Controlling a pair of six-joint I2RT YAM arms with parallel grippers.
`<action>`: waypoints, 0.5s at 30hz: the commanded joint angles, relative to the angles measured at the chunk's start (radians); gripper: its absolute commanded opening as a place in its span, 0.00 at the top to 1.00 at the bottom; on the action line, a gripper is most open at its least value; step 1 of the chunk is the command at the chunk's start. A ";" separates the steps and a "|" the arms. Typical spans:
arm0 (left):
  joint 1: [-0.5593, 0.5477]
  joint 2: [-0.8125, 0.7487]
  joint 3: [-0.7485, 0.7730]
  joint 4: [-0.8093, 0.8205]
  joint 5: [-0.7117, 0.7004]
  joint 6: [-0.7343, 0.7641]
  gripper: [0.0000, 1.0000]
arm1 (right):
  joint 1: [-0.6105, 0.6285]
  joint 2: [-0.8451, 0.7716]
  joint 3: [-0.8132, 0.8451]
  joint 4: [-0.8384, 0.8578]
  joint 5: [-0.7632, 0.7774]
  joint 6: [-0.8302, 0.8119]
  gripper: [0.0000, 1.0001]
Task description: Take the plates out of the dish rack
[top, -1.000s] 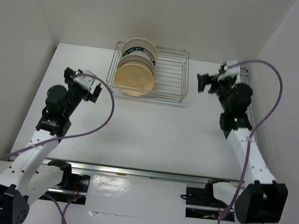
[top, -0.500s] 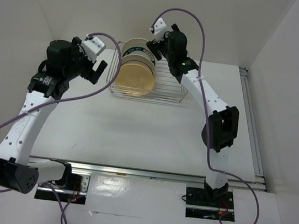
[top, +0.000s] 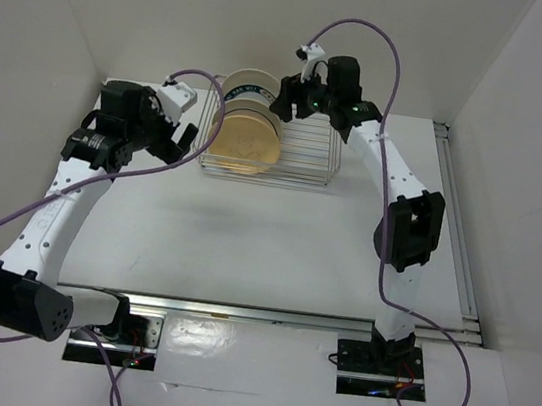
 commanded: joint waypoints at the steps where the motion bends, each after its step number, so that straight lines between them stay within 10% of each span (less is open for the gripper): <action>1: 0.003 0.003 -0.013 0.024 -0.003 -0.015 0.00 | 0.016 0.017 -0.061 0.019 -0.093 0.040 0.28; 15: 0.003 0.012 -0.033 0.035 -0.014 -0.006 0.00 | 0.047 0.132 -0.035 0.056 -0.037 0.044 0.28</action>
